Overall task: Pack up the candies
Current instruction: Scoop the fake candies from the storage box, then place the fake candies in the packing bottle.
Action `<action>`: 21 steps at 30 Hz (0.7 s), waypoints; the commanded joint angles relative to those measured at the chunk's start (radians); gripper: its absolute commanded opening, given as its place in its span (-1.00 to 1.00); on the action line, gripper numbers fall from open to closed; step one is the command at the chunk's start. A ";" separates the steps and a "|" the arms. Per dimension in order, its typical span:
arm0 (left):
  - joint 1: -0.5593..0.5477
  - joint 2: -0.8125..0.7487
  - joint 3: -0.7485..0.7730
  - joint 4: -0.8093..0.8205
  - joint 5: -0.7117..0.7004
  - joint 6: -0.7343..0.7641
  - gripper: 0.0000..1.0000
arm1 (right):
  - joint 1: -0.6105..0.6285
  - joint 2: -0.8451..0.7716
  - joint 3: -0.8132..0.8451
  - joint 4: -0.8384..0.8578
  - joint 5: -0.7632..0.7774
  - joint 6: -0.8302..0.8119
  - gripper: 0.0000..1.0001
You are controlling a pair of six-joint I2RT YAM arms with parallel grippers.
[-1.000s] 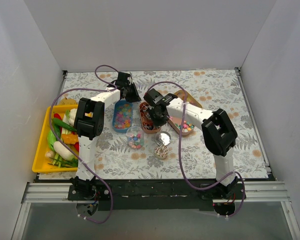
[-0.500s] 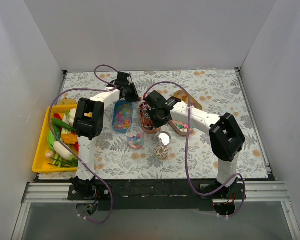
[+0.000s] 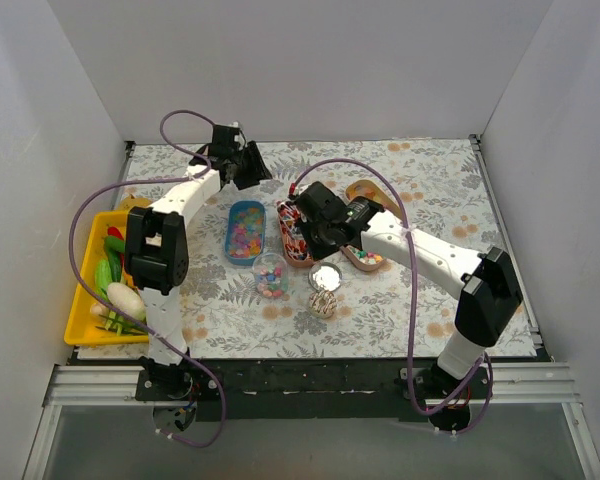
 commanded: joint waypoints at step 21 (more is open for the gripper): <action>0.025 -0.426 -0.203 -0.226 -0.045 -0.014 0.96 | 0.190 -0.124 0.022 -0.208 -0.249 0.158 -0.97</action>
